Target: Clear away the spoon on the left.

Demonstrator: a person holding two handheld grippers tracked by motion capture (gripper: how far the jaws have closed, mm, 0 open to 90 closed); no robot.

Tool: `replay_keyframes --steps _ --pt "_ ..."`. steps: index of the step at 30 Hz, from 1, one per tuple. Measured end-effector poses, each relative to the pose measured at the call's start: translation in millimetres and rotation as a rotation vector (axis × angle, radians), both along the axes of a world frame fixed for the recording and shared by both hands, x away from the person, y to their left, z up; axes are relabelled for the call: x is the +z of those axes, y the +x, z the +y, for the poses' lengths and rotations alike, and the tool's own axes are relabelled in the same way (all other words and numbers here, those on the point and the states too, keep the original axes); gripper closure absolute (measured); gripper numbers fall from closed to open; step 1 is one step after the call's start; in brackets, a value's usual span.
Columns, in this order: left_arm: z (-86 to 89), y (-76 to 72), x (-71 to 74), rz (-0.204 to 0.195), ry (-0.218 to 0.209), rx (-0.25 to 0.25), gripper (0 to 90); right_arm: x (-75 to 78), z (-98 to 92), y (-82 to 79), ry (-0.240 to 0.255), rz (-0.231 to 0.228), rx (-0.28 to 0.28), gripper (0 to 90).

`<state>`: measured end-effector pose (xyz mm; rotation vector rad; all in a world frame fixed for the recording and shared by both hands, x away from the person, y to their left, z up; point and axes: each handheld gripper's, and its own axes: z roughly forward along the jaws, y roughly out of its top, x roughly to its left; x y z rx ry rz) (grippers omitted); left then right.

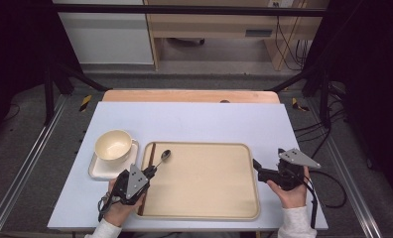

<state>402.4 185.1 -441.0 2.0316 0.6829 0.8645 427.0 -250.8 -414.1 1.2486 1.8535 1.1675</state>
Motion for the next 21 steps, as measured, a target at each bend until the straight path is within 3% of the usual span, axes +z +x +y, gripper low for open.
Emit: replay_keyframes --steps 12,21 --pt "-5.7 -1.5 -6.1 0.014 0.035 -0.061 78.7 1.4 0.6 -1.2 0.005 -0.004 0.001 5.8" --pt "-8.2 -1.9 -9.9 0.034 0.085 -0.117 73.2 1.3 0.4 -1.0 0.002 -0.005 0.0 5.8"
